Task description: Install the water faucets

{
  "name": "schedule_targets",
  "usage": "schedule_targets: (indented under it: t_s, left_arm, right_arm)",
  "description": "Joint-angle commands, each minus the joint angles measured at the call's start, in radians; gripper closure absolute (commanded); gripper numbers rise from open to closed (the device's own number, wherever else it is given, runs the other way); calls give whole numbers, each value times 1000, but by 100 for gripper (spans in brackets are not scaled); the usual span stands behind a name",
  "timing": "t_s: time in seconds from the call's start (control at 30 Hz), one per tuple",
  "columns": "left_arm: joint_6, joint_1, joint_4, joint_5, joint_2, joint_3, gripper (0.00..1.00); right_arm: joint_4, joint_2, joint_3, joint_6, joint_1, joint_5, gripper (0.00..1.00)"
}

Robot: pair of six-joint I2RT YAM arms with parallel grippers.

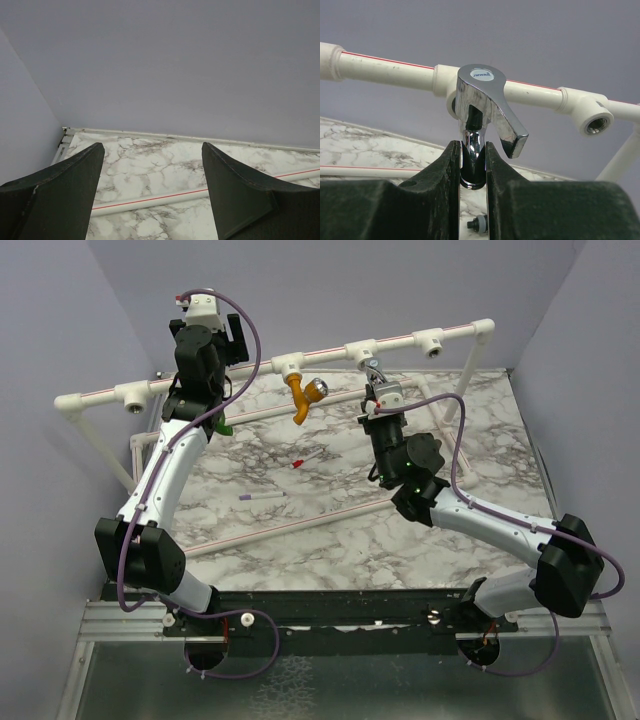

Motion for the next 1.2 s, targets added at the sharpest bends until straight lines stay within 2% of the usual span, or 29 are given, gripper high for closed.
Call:
schedule_targets:
  t_s: [0.0,0.4,1.17]
  left_arm:
    - [2,-11,-233,15,76,-80,20]
    - [5,-11,-233,8,77,-82,20]
    - [8,-11,-233,18,76,-86,20]
  right_arm:
    - [2,-13,-1,20,-7,4,99]
    - [-15,-29,-13,36,-6,13,99]
    - [-97,12,101,67,-4,-19,99]
